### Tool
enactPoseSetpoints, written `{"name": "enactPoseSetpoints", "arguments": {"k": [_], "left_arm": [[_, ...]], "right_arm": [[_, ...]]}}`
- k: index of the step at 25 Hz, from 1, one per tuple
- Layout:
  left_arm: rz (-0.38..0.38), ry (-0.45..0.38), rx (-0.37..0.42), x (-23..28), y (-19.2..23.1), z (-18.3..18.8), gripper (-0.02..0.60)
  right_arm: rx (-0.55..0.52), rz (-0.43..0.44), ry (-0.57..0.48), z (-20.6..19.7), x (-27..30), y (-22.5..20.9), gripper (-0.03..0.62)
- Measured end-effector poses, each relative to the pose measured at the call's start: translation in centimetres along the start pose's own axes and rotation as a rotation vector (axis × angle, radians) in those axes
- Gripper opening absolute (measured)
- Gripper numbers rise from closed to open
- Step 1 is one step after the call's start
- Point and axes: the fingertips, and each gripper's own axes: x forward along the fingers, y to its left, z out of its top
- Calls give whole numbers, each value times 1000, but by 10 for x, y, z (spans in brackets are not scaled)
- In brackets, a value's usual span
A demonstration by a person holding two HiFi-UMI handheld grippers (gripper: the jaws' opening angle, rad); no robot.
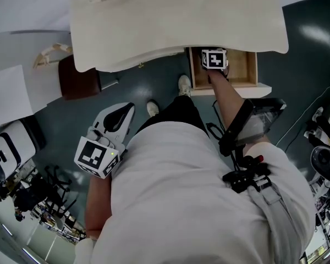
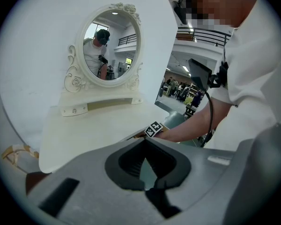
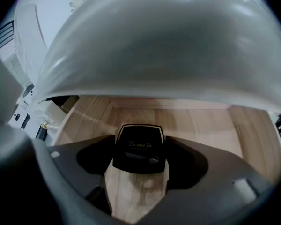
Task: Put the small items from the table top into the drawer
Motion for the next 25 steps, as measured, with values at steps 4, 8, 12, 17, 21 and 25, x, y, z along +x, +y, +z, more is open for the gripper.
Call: {"name": "enactPoseSetpoints", "arguments": {"k": [4,8,12,17,21,25], "left_arm": [[-6,-8,10,-3,1,0,2],[-27,-25,18,-13,-2,-3,2],[-62,-30,40,-12,2,-5,2],[-98,-56,70,-25,0,-7,2],[-126,-76,88,-39,1,-14,2],[-156,-100,102,-54,1,-23,2]], "right_arm": [[-5,10,-9,3,-7,3,359],[-7,0,-1,-2,-17,4,353],[-8,1,9,-3,-23,6,335],[-19,-12,10,-11,-45,10,290],[-32,-40,-20,-12,-68,18,205],[-51,-75,-55,-14,-95,26,109]]}}
